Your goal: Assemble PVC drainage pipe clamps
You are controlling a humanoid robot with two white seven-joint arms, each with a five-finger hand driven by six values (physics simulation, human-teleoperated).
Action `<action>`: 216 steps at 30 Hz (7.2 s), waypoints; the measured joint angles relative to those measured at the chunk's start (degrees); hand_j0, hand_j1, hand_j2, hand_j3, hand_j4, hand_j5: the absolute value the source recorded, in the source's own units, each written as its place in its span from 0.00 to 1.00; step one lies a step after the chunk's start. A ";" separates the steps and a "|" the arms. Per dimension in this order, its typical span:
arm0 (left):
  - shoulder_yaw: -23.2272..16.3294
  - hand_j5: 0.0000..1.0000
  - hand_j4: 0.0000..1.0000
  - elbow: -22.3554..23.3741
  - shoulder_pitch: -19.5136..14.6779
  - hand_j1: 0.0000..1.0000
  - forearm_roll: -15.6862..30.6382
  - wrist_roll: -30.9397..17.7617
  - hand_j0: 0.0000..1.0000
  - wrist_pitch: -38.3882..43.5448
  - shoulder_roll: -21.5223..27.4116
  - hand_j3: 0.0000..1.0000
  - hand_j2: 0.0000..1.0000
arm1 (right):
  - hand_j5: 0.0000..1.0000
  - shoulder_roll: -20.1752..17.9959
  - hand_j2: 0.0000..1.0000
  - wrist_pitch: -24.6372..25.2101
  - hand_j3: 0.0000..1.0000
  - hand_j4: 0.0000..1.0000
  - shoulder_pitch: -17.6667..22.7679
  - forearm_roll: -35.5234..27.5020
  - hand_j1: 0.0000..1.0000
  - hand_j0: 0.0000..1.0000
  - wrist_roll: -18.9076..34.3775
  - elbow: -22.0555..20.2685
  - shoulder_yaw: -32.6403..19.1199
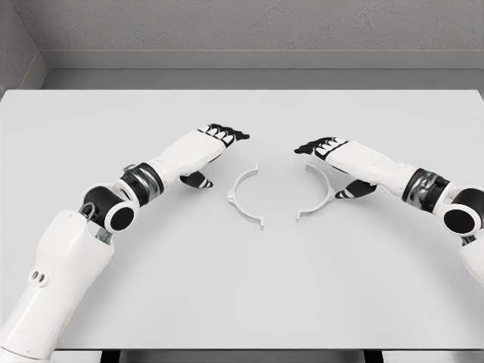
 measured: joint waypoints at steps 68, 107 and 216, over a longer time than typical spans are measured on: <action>1.51 1.00 1.00 0.23 0.26 1.00 0.10 0.00 1.00 -0.14 1.27 1.00 1.00 | 1.00 7.96 1.00 -0.01 1.00 1.00 -15.91 6.59 1.00 1.00 0.06 15.92 5.12; 1.58 1.00 1.00 0.17 0.70 1.00 0.09 0.00 1.00 -0.09 1.32 1.00 1.00 | 1.00 9.65 1.00 0.83 1.00 1.00 -17.14 7.20 1.00 1.00 -0.03 20.87 5.64; 0.55 1.00 1.00 -3.13 4.04 1.00 0.60 0.00 1.00 -0.70 0.70 1.00 1.00 | 1.00 13.51 1.00 2.63 1.00 1.00 -18.81 8.93 1.00 1.00 -2.10 21.66 9.73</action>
